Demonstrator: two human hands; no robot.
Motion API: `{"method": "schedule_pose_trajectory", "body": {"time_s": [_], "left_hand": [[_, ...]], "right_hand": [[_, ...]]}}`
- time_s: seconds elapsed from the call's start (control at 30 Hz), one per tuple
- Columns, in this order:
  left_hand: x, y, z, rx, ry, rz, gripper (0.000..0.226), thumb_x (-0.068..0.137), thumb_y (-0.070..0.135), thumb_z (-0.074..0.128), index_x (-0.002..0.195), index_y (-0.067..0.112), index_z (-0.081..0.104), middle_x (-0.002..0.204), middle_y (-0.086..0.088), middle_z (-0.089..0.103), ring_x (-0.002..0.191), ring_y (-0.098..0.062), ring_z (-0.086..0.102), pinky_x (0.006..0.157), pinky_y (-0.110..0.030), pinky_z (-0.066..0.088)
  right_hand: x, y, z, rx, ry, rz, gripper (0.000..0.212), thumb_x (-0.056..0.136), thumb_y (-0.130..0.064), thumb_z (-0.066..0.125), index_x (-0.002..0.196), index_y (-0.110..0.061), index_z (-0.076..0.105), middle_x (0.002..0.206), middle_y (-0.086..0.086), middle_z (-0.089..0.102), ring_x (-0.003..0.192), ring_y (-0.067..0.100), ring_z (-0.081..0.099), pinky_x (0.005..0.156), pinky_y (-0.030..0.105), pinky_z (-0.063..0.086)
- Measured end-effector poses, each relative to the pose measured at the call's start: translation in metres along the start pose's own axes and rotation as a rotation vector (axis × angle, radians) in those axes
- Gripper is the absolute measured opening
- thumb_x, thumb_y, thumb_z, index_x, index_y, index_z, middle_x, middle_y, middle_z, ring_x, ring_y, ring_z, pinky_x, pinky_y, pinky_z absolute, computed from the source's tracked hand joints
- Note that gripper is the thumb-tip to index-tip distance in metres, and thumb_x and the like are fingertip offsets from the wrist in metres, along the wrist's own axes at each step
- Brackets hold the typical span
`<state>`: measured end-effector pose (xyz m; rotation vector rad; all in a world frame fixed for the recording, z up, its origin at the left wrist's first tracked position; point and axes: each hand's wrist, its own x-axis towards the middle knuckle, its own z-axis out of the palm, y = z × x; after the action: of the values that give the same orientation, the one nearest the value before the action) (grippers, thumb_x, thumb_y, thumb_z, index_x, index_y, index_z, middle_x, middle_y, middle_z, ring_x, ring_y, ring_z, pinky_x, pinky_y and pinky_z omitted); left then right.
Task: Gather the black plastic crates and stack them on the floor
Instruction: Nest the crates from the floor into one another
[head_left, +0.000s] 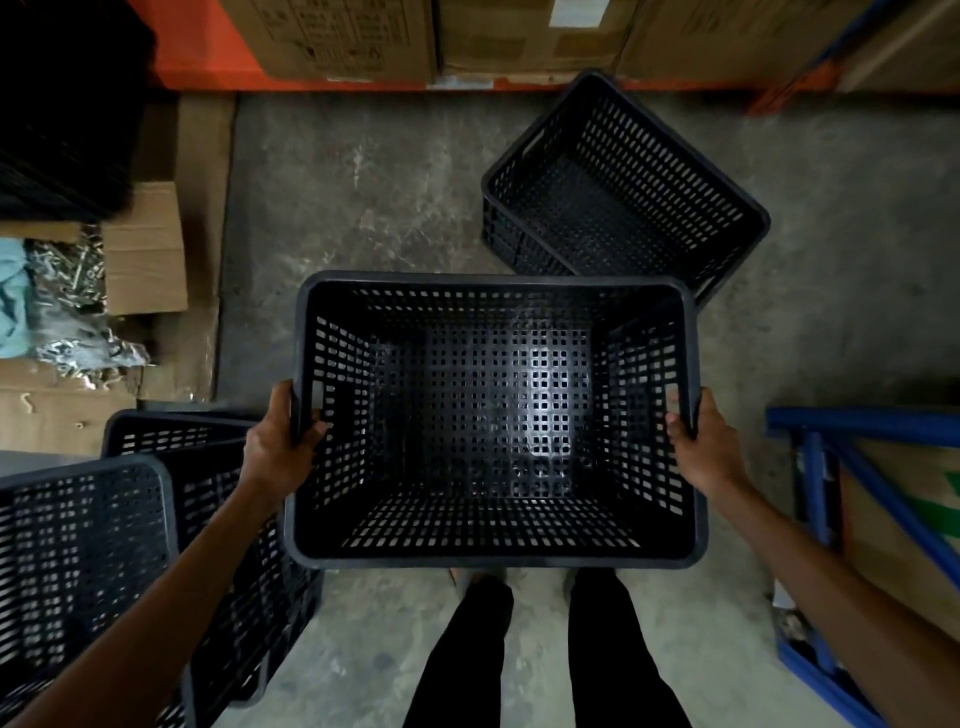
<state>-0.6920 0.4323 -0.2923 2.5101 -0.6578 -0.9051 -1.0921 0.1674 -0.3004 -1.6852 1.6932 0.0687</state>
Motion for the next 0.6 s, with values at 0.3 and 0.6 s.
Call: {"method": "schedule_pose_trajectory", "body": {"time_s": [0.3,0.6], "left_hand": [[-0.003,-0.002,0.005,0.016,0.043,0.035,0.043,0.087,0.018,0.066,0.121,0.027,0.041,0.094,0.007,0.065,0.086,-0.022,0.065,0.072,-0.031,0.046],[0.001,0.008,-0.007,0.164,0.038,-0.017,0.047,0.093,0.022,0.056,0.133,0.022,0.031,0.109,-0.022,0.069,0.095,-0.047,0.066,0.070,-0.040,0.046]], "right_hand": [[0.004,0.002,0.003,0.018,-0.015,0.023,0.033,0.100,-0.026,0.045,0.132,-0.017,0.041,0.121,0.016,0.065,0.104,0.037,0.064,0.079,0.031,0.043],[-0.010,-0.010,0.019,-0.043,0.071,0.031,0.031,0.100,-0.023,0.042,0.131,-0.017,0.038,0.109,0.020,0.068,0.091,0.043,0.066,0.075,0.039,0.049]]}}
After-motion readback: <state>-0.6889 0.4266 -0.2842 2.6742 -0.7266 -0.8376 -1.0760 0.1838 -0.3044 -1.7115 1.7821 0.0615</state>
